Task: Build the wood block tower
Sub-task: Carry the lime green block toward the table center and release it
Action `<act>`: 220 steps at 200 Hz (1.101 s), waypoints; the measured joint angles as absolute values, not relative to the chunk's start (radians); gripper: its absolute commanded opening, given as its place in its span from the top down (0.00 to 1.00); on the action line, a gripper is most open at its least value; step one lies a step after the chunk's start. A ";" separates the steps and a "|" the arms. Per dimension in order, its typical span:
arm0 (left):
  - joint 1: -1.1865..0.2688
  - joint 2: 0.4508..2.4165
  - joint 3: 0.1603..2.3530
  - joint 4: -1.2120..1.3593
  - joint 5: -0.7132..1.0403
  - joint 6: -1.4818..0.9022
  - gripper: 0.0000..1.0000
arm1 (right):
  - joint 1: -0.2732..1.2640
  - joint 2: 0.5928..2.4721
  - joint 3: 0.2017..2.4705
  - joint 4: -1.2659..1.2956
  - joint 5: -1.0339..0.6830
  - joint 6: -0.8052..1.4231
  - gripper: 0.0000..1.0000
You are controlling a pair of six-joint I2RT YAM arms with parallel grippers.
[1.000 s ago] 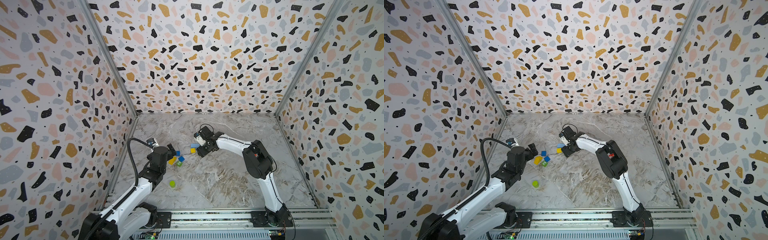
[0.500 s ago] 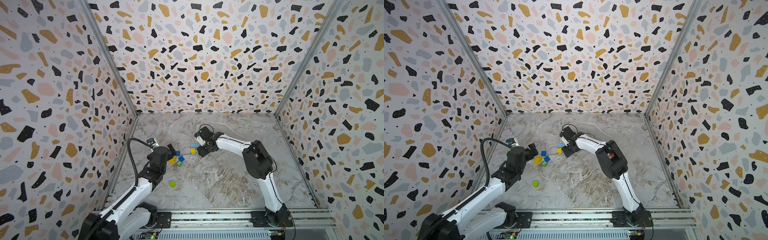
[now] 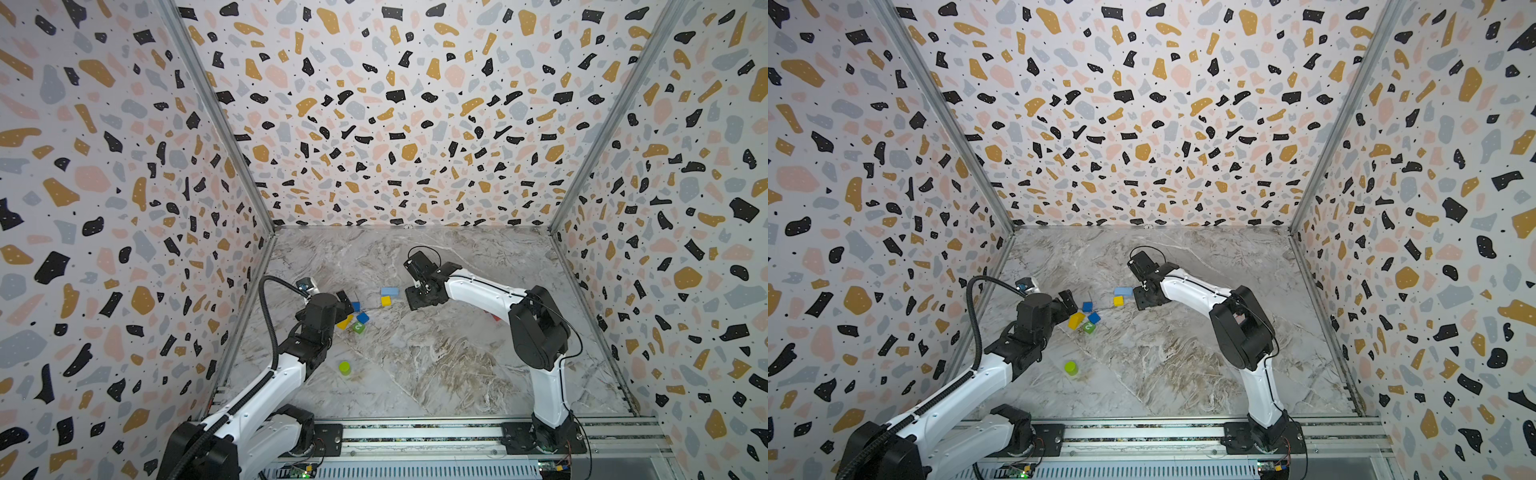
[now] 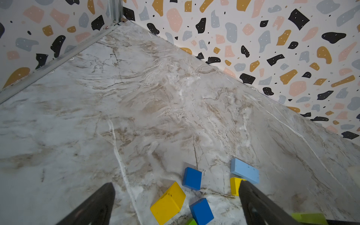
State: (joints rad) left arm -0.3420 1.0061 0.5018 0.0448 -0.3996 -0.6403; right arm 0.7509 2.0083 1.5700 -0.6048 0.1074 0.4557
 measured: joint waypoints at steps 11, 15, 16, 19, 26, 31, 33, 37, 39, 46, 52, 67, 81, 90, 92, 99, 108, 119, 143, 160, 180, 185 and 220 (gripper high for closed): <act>-0.342 1.014 0.502 0.045 -0.397 -0.640 0.00 | 0.751 1.977 1.534 -0.609 0.123 0.505 0.57; -0.342 1.019 0.502 0.045 -0.396 -0.640 0.00 | 0.751 1.969 1.523 -0.610 0.127 0.519 0.57; -0.342 1.020 0.502 0.045 -0.396 -0.640 0.00 | 0.751 1.965 1.518 -0.609 0.129 0.525 0.57; -0.342 1.023 0.502 0.045 -0.393 -0.640 0.00 | 0.751 1.959 1.509 -0.609 0.132 0.537 0.57; -0.342 1.031 0.502 0.045 -0.386 -0.640 0.00 | 0.751 1.945 1.485 -0.609 0.140 0.565 0.57; -0.342 1.037 0.502 0.045 -0.379 -0.640 0.00 | 0.751 1.936 1.467 -0.609 0.146 0.584 0.57; -0.342 1.039 0.502 0.045 -0.378 -0.640 0.00 | 0.751 1.932 1.460 -0.609 0.147 0.590 0.57; -0.342 1.043 0.502 0.045 -0.374 -0.640 0.00 | 0.750 1.927 1.447 -0.609 0.151 0.605 0.57; -0.342 1.045 0.502 0.045 -0.373 -0.640 0.00 | 0.750 1.925 1.443 -0.610 0.152 0.609 0.57; -0.342 1.050 0.502 0.044 -0.368 -0.640 0.00 | 0.750 1.919 1.423 -0.612 0.157 0.630 0.57; -0.342 1.052 0.503 0.044 -0.364 -0.640 0.00 | 0.750 1.917 1.413 -0.614 0.163 0.645 0.57; -0.342 1.051 0.503 0.043 -0.358 -0.640 0.00 | 0.750 1.917 1.390 -0.612 0.176 0.674 0.57; -0.342 1.050 0.503 0.044 -0.353 -0.640 0.00 | 0.749 1.911 1.358 -0.603 0.185 0.698 0.57; -0.342 1.050 0.503 0.044 -0.350 -0.640 0.00 | 0.747 1.905 1.337 -0.599 0.188 0.711 0.57; -0.342 1.050 0.503 0.044 -0.349 -0.640 0.00 | 0.747 1.904 1.333 -0.599 0.189 0.712 0.57; -0.342 1.050 0.503 0.044 -0.348 -0.640 0.00 | 0.746 1.900 1.321 -0.599 0.189 0.720 0.57; -0.342 1.050 0.503 0.044 -0.347 -0.640 0.00 | 0.745 1.899 1.311 -0.596 0.190 0.730 0.55; -0.342 1.050 0.503 0.044 -0.344 -0.640 0.00 | 0.744 1.899 1.302 -0.589 0.191 0.740 0.54; -0.342 1.050 0.503 0.044 -0.340 -0.640 0.00 | 0.741 1.899 1.282 -0.567 0.190 0.756 0.54; -0.342 1.050 0.503 0.044 -0.338 -0.640 0.00 | 0.738 1.899 1.268 -0.549 0.187 0.763 0.53; -0.342 1.050 0.503 0.044 -0.338 -0.640 0.00 | 0.735 1.899 1.256 -0.537 0.181 0.767 0.50; -0.342 1.050 0.503 0.044 -0.338 -0.640 0.00 | 0.733 1.899 1.256 -0.535 0.180 0.767 0.49; -0.342 1.050 0.503 0.044 -0.338 -0.640 0.00 | 0.730 1.899 1.256 -0.519 0.176 0.767 0.38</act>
